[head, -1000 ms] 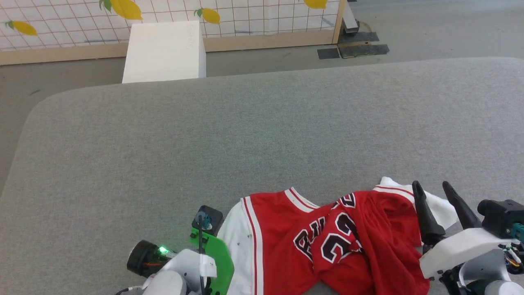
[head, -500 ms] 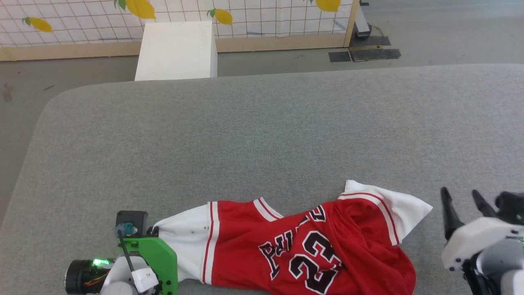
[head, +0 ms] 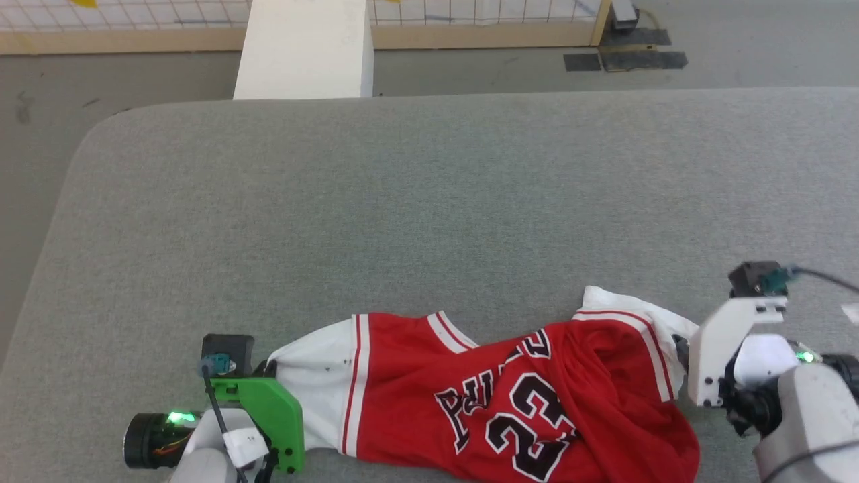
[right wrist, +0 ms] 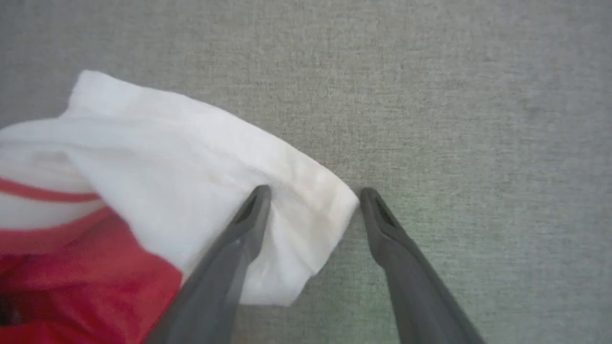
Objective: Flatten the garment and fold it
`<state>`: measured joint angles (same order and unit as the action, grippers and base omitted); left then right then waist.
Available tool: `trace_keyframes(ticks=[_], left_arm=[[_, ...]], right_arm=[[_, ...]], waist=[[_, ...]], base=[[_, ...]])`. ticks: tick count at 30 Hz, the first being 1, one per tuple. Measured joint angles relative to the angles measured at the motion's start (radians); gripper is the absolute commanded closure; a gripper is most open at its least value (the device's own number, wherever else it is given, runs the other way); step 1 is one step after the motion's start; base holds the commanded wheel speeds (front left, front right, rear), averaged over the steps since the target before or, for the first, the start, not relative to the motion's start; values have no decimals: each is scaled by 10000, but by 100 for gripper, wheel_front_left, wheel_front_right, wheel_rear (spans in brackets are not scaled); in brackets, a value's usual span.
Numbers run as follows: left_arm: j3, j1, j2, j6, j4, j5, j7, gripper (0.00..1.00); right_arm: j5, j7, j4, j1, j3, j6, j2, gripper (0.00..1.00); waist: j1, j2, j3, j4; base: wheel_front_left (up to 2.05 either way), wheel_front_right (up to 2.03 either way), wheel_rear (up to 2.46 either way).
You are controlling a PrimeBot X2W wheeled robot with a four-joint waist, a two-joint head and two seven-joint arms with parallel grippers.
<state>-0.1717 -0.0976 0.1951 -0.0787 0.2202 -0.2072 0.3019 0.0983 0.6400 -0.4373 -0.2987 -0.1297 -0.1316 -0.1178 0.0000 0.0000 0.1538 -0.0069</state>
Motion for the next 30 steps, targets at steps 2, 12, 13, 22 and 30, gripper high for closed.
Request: trace_keyframes(ticks=[2, 12, 13, 22, 30], left_arm=[[-31, -66, -8, 46, 42, -40, 0, 100], [-144, -265, 121, 458, 102, -234, 88, 100], [-159, -347, 165, 562, 71, -272, 90, 100], [-295, -2409, 1381, 1756, -708, -581, 431, 100], [75, -5580, 2006, 1929, -754, -861, 278, 100]], right_arm=[[105, 951, -63, -291, 343, 0, -217, 41], [861, 2510, 512, -504, 1367, -4, -909, 100], [899, 2546, 583, -507, 1430, -6, -978, 100], [911, 1900, 1868, -1980, 1636, -4, -2510, 100], [677, 1043, 1954, -4769, 1789, -6, -3327, 100]], waist=[[0, 0, 68, 77], [0, 0, 174, 120], [0, 0, 181, 121], [0, 0, 416, 138], [0, 0, 1147, 57]], base=[[0, 0, 0], [0, 0, 0], [0, 0, 0], [0, 0, 0], [0, 0, 0]])
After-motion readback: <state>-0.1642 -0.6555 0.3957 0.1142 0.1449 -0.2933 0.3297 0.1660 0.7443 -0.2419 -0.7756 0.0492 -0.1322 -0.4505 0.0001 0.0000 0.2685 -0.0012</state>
